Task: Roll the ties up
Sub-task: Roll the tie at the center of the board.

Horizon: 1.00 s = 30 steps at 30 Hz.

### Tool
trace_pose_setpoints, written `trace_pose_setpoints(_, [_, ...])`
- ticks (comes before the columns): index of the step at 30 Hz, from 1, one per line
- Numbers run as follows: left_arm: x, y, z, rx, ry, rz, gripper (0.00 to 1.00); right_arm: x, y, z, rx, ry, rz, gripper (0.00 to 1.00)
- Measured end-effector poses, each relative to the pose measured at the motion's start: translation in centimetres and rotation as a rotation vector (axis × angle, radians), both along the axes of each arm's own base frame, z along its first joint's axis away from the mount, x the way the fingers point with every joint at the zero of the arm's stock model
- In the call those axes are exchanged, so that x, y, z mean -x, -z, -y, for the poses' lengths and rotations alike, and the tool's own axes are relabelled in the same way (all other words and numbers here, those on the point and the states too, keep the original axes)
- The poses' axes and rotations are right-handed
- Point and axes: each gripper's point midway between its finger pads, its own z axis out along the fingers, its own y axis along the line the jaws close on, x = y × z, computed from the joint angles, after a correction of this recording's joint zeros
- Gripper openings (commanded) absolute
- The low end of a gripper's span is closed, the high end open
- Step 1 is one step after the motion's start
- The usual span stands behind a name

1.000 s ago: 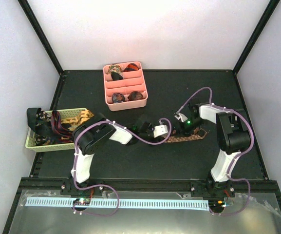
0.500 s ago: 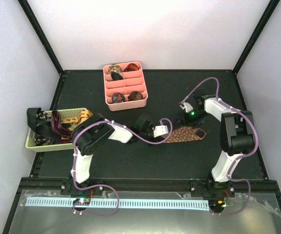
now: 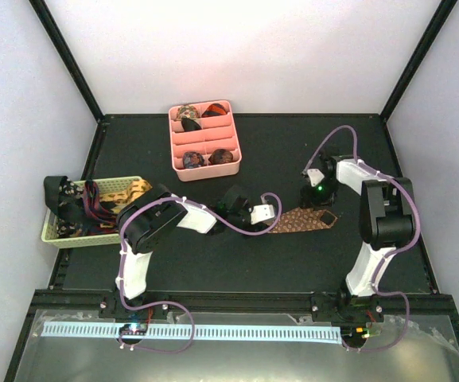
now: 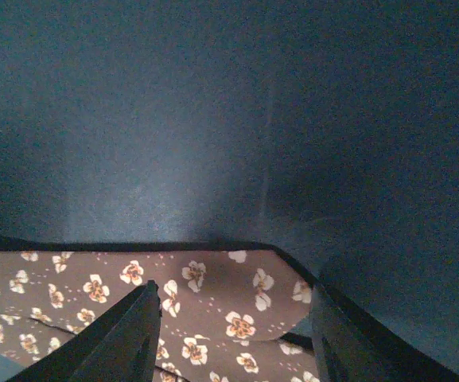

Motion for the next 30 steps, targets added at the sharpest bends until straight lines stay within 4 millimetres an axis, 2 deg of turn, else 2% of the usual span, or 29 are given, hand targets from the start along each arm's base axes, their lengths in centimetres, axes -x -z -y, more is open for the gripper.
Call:
trace_pose_setpoints(3, [0.0,0.0,0.0,0.000,0.000,0.000,0.30,0.6,0.8,-0.3,0.044,-0.048,0.003,0.51])
trace_pose_setpoints(7, [0.0,0.0,0.0,0.000,0.000,0.000,0.30,0.8,1.0,-0.7,0.096,-0.099,0.036,0.42])
trace_pose_setpoints(12, [-0.1,0.0,0.1,0.000,0.000,-0.001,0.30,0.7,1.2,-0.5,0.154,-0.139,0.073,0.09])
trace_pose_setpoints(14, [-0.1,0.0,0.1,-0.001,0.000,-0.001,0.30,0.8,1.2,-0.5,0.155,-0.154,0.076,0.02])
trace_pose_setpoints(18, [-0.1,0.0,0.1,-0.001,0.000,-0.001,0.29,1.6,0.3,-0.8,0.145,-0.167,0.063,0.02])
trace_pose_setpoints(23, [-0.1,0.1,0.1,0.000,-0.001,-0.002,0.28,3.1,-3.5,-1.4,0.084,-0.166,0.093,0.02])
trace_pose_setpoints(25, [-0.1,0.1,0.1,0.001,-0.001,-0.002,0.28,3.8,-4.1,-1.7,0.061,-0.168,0.095,0.02])
trace_pose_setpoints(27, [-0.1,0.0,0.1,0.003,-0.002,-0.003,0.28,4.8,-3.4,-1.7,0.056,-0.168,0.057,0.02])
trace_pose_setpoints(30, [-0.1,0.0,0.1,0.004,-0.005,-0.006,0.28,5.8,-0.9,-1.1,0.065,-0.151,-0.046,0.02])
